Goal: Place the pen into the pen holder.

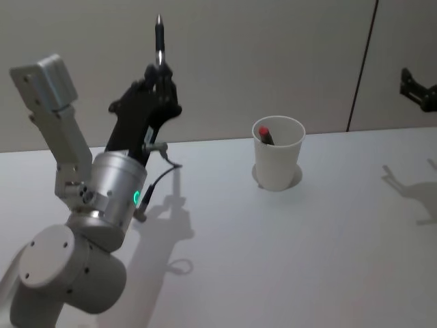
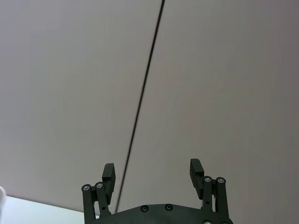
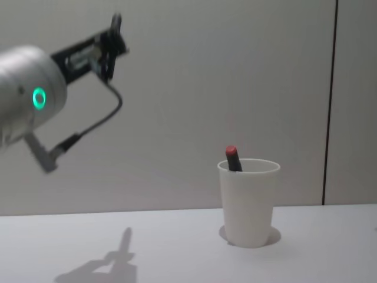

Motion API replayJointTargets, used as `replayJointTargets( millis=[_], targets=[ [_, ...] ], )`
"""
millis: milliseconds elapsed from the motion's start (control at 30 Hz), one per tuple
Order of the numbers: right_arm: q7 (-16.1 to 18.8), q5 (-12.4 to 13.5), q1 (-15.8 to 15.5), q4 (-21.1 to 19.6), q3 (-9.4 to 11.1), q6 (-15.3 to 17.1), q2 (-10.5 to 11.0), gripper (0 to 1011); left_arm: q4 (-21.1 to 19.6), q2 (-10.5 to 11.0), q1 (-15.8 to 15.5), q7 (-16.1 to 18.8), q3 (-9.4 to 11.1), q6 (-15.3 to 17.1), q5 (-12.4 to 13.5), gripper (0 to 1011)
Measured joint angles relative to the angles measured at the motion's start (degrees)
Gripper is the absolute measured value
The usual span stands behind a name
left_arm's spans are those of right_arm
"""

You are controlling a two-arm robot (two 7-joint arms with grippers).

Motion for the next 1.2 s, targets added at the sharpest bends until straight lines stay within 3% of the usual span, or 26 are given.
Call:
replayJointTargets(
  millis=[367, 667, 1033, 1200],
  targets=[
    [5.4, 6.6, 0.7, -2.4, 0.6, 0.4, -0.1, 1001, 2.0, -3.0, -4.3, -8.5, -0.7, -7.4, -7.2, 156],
    [10.4, 13.2, 1.7, -4.0, 1.1, 1.0, -0.2, 1001, 3.5, -4.9, -7.1, -12.9, -1.0, -10.5, -11.1, 156],
    [11.9, 18.3, 2.1, -5.6, 0.9, 3.4, -1.1, 1001, 3.9, -5.4, -7.8, -14.6, -1.0, -11.5, -12.3, 156],
    [11.4, 22.3, 2.4, -6.6, 0.8, 5.4, -1.9, 1001, 3.5, -4.9, -7.2, -15.0, -0.9, -10.5, -11.4, 156]
  ],
)
